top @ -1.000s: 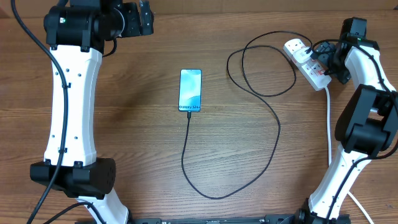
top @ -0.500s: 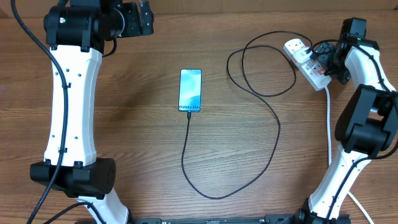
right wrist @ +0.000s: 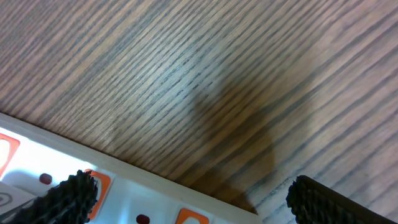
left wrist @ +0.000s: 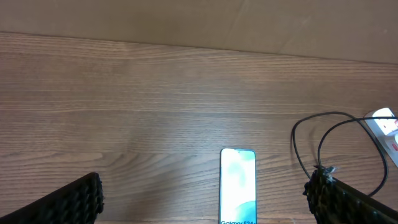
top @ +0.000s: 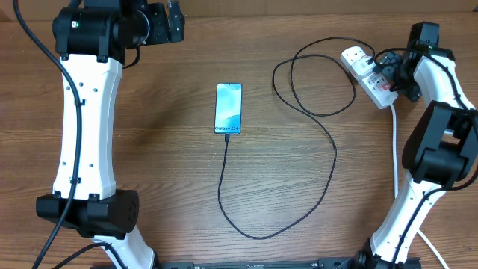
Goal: Plug charger to phone and switch on socket
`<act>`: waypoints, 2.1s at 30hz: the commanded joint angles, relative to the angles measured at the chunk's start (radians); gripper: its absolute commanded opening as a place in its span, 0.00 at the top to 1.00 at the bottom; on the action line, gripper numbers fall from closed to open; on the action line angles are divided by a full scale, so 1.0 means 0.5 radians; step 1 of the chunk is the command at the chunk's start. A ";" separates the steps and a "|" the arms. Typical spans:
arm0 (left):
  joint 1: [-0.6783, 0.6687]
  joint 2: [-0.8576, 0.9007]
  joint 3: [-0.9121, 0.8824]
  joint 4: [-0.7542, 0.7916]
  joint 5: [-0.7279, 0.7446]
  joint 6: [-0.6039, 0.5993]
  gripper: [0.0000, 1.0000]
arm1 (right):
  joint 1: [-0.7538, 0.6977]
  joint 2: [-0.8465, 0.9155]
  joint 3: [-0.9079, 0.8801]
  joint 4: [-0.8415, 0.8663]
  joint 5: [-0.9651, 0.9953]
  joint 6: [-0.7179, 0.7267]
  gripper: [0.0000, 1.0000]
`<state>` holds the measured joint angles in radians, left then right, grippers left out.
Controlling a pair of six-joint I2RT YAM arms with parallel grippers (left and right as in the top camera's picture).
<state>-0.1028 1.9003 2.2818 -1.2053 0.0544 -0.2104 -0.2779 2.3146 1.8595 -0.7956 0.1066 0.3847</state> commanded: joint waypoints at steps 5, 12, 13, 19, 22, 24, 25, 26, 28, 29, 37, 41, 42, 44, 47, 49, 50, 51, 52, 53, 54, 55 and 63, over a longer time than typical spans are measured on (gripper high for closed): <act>-0.005 -0.005 -0.012 0.002 -0.025 -0.028 0.00 | 0.002 0.042 0.010 0.027 -0.085 -0.090 0.00; -0.005 -0.005 -0.012 0.002 -0.026 -0.028 0.00 | 0.004 0.043 0.010 -0.013 -0.085 -0.091 0.00; -0.005 -0.005 -0.012 0.002 -0.026 -0.028 0.00 | 0.004 0.043 0.010 -0.026 -0.085 -0.090 0.00; -0.005 -0.005 -0.012 0.002 -0.026 -0.028 0.00 | 0.004 0.043 0.010 -0.046 -0.118 -0.092 0.00; -0.005 -0.005 -0.012 0.002 -0.026 -0.028 0.00 | 0.004 0.043 0.010 -0.043 -0.195 -0.091 0.00; -0.005 -0.005 -0.012 0.002 -0.026 -0.028 0.00 | 0.004 0.043 0.010 -0.043 -0.214 -0.091 0.00; -0.005 -0.005 -0.012 0.002 -0.026 -0.028 0.00 | 0.004 0.043 0.010 -0.042 -0.219 -0.091 0.00; -0.005 -0.005 -0.012 0.002 -0.026 -0.028 0.00 | 0.004 0.043 0.010 -0.043 -0.218 -0.092 0.00; -0.005 -0.005 -0.012 0.002 -0.026 -0.028 0.00 | 0.004 0.043 0.010 -0.050 -0.219 -0.091 0.00; -0.005 -0.005 -0.012 0.002 -0.026 -0.028 0.00 | 0.004 0.043 0.010 -0.053 -0.219 -0.092 0.00; -0.005 -0.005 -0.012 0.002 -0.025 -0.028 0.00 | 0.010 0.043 0.010 -0.088 -0.218 -0.091 0.00; -0.005 -0.005 -0.012 0.002 -0.025 -0.028 0.00 | 0.011 0.043 0.010 -0.089 -0.218 -0.091 0.00; -0.005 -0.005 -0.012 0.002 -0.026 -0.028 0.00 | 0.011 0.043 0.010 -0.089 -0.219 -0.091 0.00; -0.005 -0.005 -0.012 0.002 -0.026 -0.028 0.00 | 0.012 0.044 0.010 -0.091 -0.219 -0.092 0.00; -0.005 -0.005 -0.012 0.002 -0.026 -0.028 0.00 | 0.015 0.056 0.010 -0.092 -0.218 -0.092 0.00; -0.005 -0.005 -0.012 0.002 -0.026 -0.028 0.00 | 0.015 0.073 0.010 -0.091 -0.218 -0.092 0.00; -0.005 -0.005 -0.012 0.002 -0.026 -0.028 0.00 | 0.015 0.089 0.010 -0.092 -0.219 -0.091 0.00; -0.005 -0.005 -0.012 0.002 -0.026 -0.028 0.00 | 0.015 0.101 0.010 -0.095 -0.224 -0.091 0.00; -0.005 -0.005 -0.012 0.002 -0.026 -0.028 0.00 | 0.015 0.111 0.010 -0.098 -0.226 -0.091 0.00; -0.005 -0.005 -0.012 0.002 -0.025 -0.028 0.00 | 0.017 0.128 0.010 -0.103 -0.226 -0.091 0.00; -0.005 -0.005 -0.012 0.002 -0.025 -0.028 0.00 | 0.017 0.134 0.010 -0.107 -0.225 -0.091 0.00; -0.005 -0.005 -0.012 0.002 -0.026 -0.028 0.00 | 0.017 0.135 0.010 -0.111 -0.225 -0.091 0.00; -0.005 -0.005 -0.012 0.002 -0.026 -0.028 0.00 | 0.017 0.134 0.012 -0.127 -0.272 -0.144 0.00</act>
<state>-0.1028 1.9003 2.2818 -1.2053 0.0544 -0.2100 -0.2882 2.3276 1.8759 -0.8310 0.0143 0.3569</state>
